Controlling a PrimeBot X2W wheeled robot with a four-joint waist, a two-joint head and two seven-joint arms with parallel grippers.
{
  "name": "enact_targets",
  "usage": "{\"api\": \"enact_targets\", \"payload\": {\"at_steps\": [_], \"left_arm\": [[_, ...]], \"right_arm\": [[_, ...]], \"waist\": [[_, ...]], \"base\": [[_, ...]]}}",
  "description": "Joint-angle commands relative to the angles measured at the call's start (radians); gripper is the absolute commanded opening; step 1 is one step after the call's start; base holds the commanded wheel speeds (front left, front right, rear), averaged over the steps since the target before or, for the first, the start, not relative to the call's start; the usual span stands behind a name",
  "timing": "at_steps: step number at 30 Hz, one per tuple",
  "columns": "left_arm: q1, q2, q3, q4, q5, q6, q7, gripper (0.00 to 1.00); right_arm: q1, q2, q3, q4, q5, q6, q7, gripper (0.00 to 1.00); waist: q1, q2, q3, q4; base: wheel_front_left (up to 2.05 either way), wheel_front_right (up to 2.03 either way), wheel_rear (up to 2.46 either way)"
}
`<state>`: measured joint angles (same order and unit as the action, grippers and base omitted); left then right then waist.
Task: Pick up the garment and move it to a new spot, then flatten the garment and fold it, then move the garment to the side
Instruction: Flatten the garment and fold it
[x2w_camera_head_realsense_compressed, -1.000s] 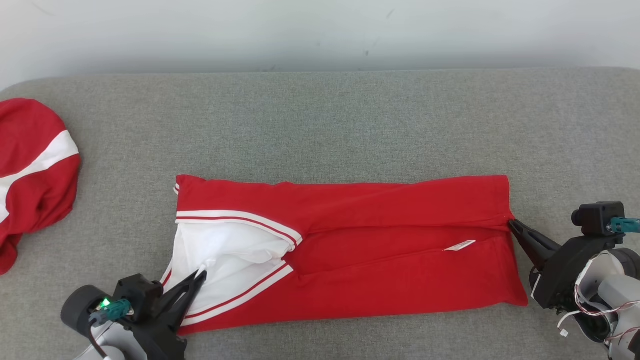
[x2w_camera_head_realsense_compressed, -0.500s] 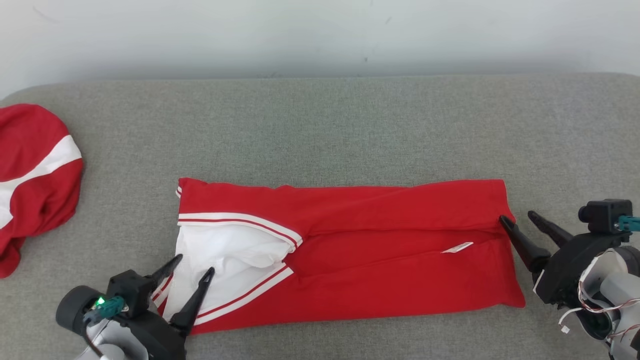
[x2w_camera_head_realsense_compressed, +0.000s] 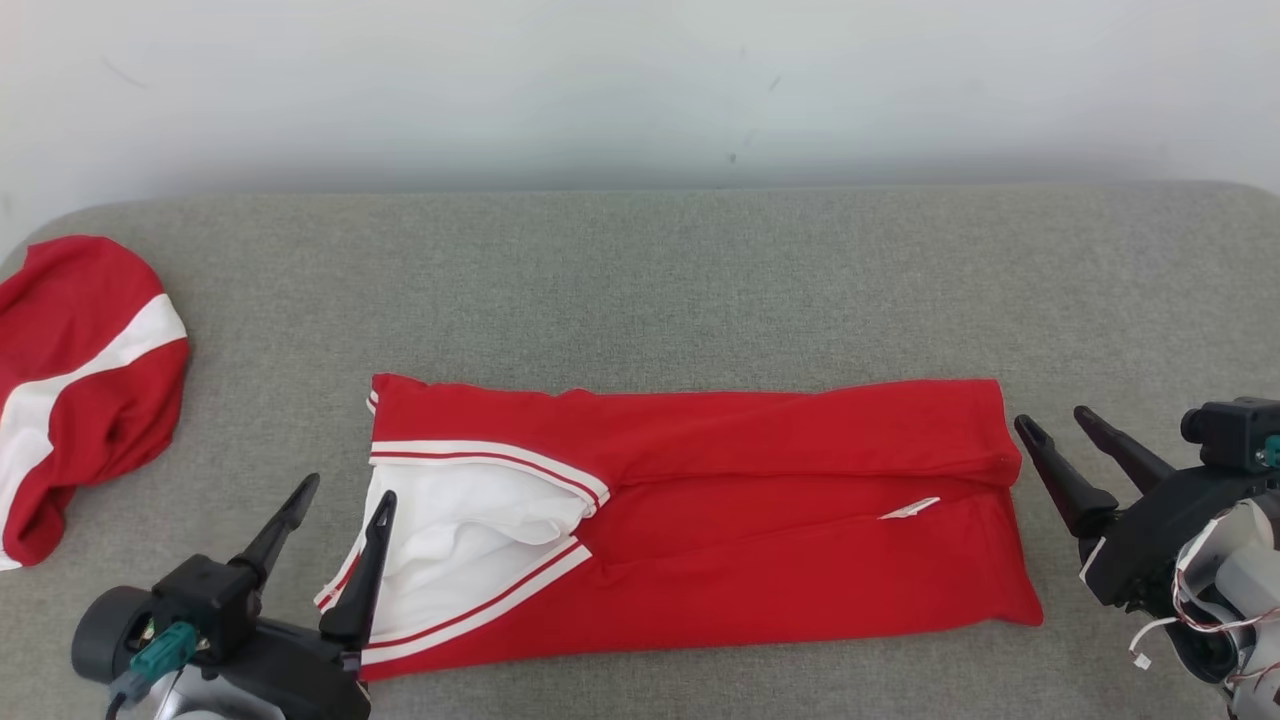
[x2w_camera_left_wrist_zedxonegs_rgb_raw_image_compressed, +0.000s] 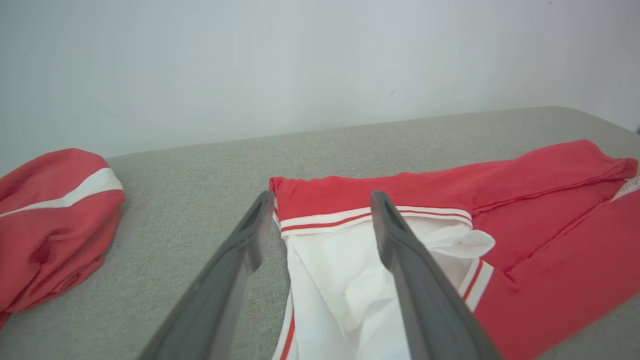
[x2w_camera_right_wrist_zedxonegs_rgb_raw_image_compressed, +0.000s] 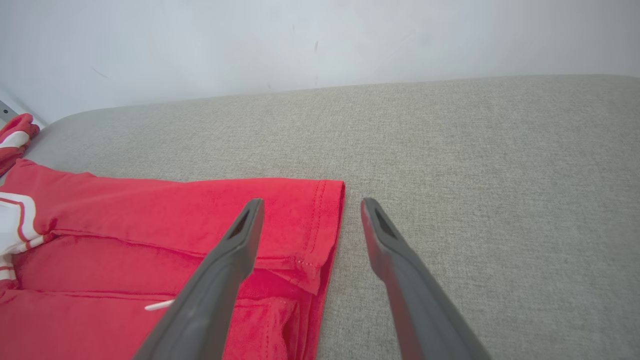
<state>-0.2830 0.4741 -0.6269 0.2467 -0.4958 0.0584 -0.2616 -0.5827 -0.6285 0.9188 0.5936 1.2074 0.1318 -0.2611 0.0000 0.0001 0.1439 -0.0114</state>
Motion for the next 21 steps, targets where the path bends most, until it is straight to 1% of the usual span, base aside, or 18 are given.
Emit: {"api": "enact_targets", "payload": {"at_steps": [1,6,8,10,12,13,15,16,21], "left_arm": [[0.025,-0.008,0.029,-0.017,0.024,0.014,-0.005,1.0],[0.085,-0.044,0.114,-0.064,0.066,0.032,-0.005,1.0],[0.107,-0.069,0.154,-0.095,0.077,0.042,-0.005,1.0],[0.132,-0.081,0.196,-0.117,0.107,0.053,-0.005,1.0],[0.154,-0.1,0.237,-0.128,0.129,0.053,-0.005,1.0],[0.173,-0.118,0.275,-0.137,0.155,0.059,-0.005,1.0],[0.185,-0.124,0.291,-0.135,0.165,0.057,-0.005,1.0],[0.192,-0.131,0.309,-0.137,0.18,0.062,-0.005,1.0],[0.232,-0.164,0.379,-0.136,0.218,0.06,-0.005,1.0]], "right_arm": [[0.016,0.008,-0.019,0.008,-0.019,-0.002,-0.004,1.0],[0.056,0.033,-0.086,0.041,-0.065,-0.002,-0.004,1.0],[0.073,0.043,-0.11,0.054,-0.079,-0.002,-0.004,1.0],[0.089,0.056,-0.13,0.066,-0.088,-0.002,-0.004,1.0],[0.104,0.069,-0.146,0.078,-0.101,-0.002,-0.004,1.0],[0.118,0.079,-0.158,0.092,-0.112,-0.002,-0.005,1.0],[0.123,0.083,-0.163,0.099,-0.117,-0.002,-0.005,1.0],[0.129,0.09,-0.168,0.106,-0.117,-0.002,-0.005,1.0],[0.144,0.114,-0.184,0.135,-0.135,-0.002,0.002,1.0]], "waist": [[0.0,-0.0001,-0.011,0.003],[0.0,-0.0001,-0.033,0.012],[0.0,-0.0001,-0.04,0.015],[0.0,-0.0001,-0.045,0.018],[0.0,-0.0001,-0.05,0.021],[0.0,-0.0001,-0.055,0.024],[0.0,-0.0001,-0.056,0.025],[0.0,-0.0001,-0.058,0.027],[0.0,-0.0001,-0.063,0.03]], "base": [[0.0,0.0,0.0],[0.0,0.0,0.0],[0.0,0.0,0.0],[0.0,0.0,0.0],[0.0,0.0,0.0],[0.0,0.0,0.0],[0.0,0.0,0.0],[0.0,0.0,0.0],[0.0,0.0,0.0]]}}
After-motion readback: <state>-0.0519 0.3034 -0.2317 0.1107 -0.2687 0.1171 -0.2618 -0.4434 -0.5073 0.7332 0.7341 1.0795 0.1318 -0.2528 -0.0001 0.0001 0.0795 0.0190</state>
